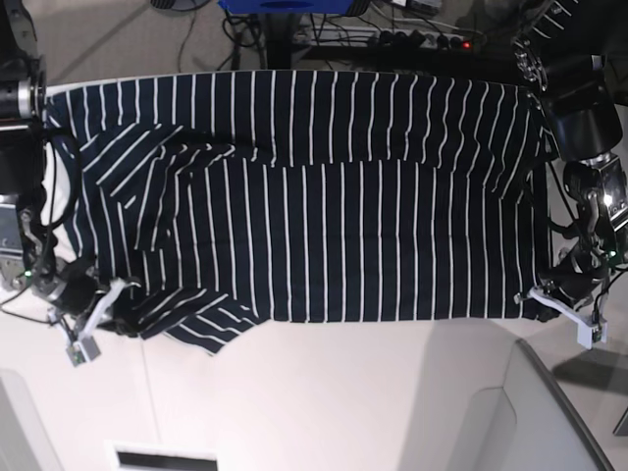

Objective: Layout the t-shirt on the table in an organized manner, then fold the t-shirt properly
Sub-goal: 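Hold the shirt side with both grippers and lift it over the shirt, then fold the held shirt side with both grippers toward the collar edge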

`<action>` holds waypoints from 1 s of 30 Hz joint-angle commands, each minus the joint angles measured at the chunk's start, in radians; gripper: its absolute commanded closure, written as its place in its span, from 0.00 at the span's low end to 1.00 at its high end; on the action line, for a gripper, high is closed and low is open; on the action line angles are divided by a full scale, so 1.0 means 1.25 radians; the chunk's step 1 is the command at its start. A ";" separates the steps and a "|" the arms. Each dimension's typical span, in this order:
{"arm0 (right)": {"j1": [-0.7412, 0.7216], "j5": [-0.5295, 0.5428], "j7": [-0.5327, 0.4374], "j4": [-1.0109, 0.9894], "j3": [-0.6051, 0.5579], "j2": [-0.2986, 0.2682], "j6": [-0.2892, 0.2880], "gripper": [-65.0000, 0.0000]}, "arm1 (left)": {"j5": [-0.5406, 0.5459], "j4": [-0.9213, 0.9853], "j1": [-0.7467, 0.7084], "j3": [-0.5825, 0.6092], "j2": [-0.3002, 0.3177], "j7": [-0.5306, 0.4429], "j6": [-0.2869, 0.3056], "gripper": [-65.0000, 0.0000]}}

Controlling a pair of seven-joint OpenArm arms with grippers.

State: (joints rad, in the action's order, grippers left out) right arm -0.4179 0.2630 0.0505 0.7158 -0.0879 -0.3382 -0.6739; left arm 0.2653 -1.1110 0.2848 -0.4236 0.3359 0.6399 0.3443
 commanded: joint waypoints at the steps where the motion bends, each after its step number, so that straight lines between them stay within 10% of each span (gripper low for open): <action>1: -0.025 0.014 -0.036 -0.006 -0.006 -0.010 -0.005 1.00 | 0.004 -0.016 0.012 -0.003 0.015 -0.019 0.000 1.00; 16: -0.014 0.012 -0.115 -0.069 -0.014 -0.023 -0.019 1.00 | 0.006 -0.091 -0.084 0.004 0.011 -0.019 0.003 1.00; 30: 0.130 0.012 0.028 0.152 -0.004 -0.034 -0.019 1.00 | 0.008 -0.244 -0.249 -0.002 0.017 0.031 0.005 1.00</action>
State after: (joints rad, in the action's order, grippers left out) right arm -0.2356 0.2611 0.1070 0.8909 -0.0998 -0.3660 -0.6933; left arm 0.2657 -1.3945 -0.0402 -0.4206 0.3355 0.6971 0.3481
